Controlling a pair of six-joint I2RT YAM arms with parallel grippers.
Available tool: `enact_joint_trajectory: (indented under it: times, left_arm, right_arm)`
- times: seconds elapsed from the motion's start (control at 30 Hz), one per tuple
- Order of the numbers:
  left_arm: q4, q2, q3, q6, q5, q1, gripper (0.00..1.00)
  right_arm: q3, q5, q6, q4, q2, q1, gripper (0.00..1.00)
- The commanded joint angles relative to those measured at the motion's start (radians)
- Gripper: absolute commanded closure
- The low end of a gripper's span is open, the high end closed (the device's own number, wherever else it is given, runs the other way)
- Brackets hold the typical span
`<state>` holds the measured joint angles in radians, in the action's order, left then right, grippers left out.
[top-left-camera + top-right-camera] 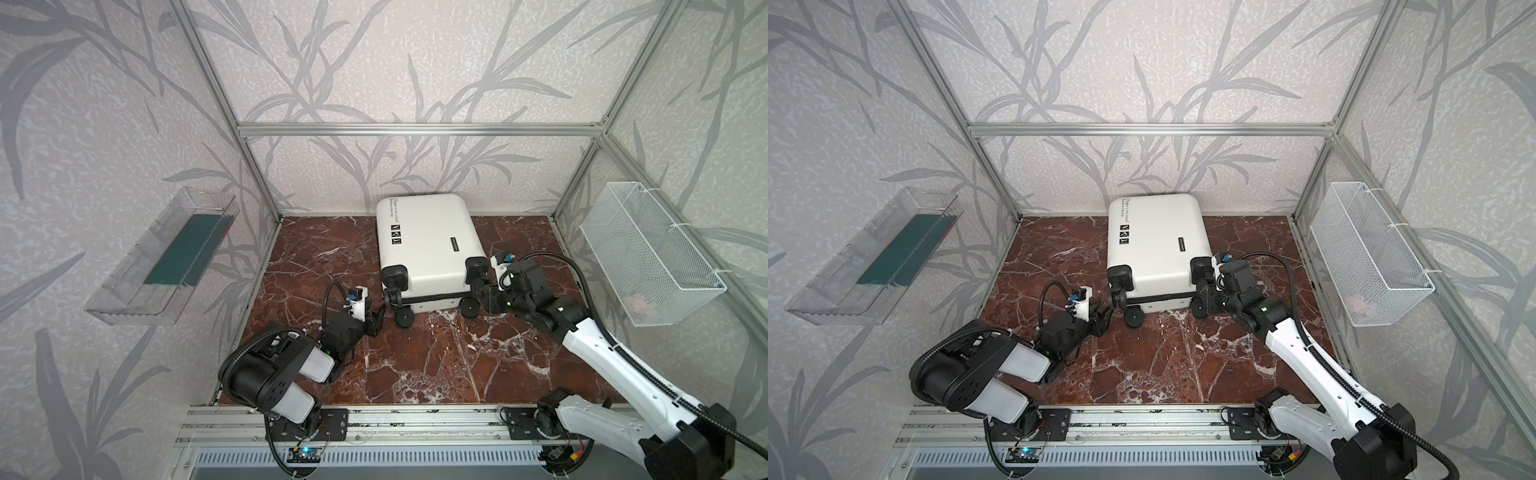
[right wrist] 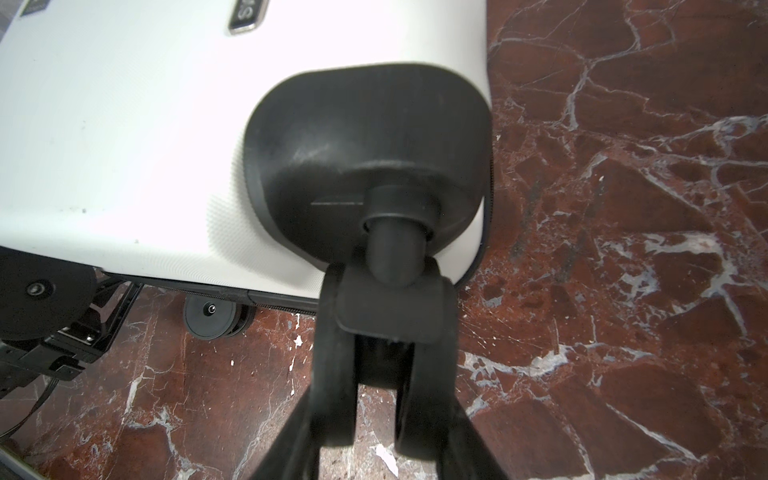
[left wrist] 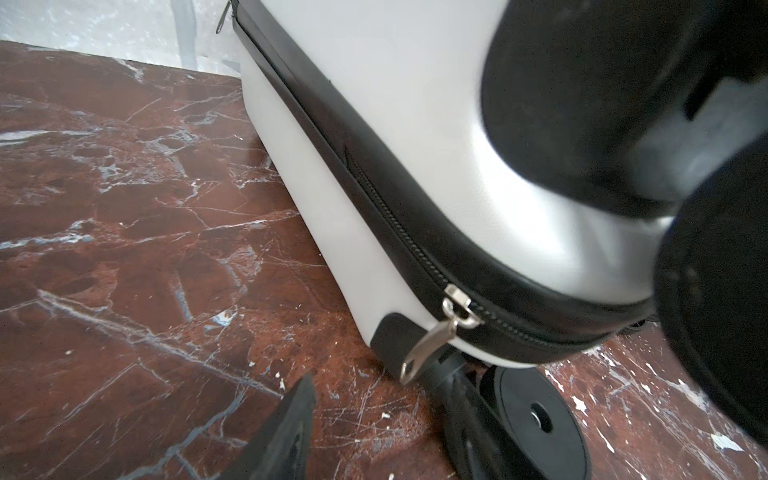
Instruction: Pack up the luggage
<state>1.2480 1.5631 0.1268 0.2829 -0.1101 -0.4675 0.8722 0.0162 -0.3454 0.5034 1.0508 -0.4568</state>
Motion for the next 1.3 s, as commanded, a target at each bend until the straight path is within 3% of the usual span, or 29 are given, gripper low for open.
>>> enact_joint_trajectory:
  times: [0.0, 0.6, 0.87, 1.07, 1.27]
  left_arm:
    - [0.126, 0.042, 0.009, -0.016, -0.013, -0.004, 0.48]
    - [0.164, 0.123, 0.078, -0.029, -0.043, -0.002, 0.59]
    - [0.165, 0.137, 0.074, -0.018, -0.062, 0.001, 0.74]
    - [0.165, 0.120, 0.060, 0.004, -0.085, 0.002, 0.92]
    - [0.161, 0.088, 0.033, 0.053, -0.110, 0.000, 1.00]
  right_arm:
    - [0.005, 0.002, 0.011, -0.036, -0.041, 0.004, 1.00]
    - [-0.004, 0.013, 0.008, -0.033, -0.047, 0.012, 1.00]
    - [-0.007, 0.016, 0.008, -0.031, -0.051, 0.015, 1.00]
    - [-0.009, 0.018, 0.007, -0.032, -0.051, 0.017, 1.00]
    - [-0.012, 0.021, 0.003, -0.033, -0.054, 0.017, 1.00]
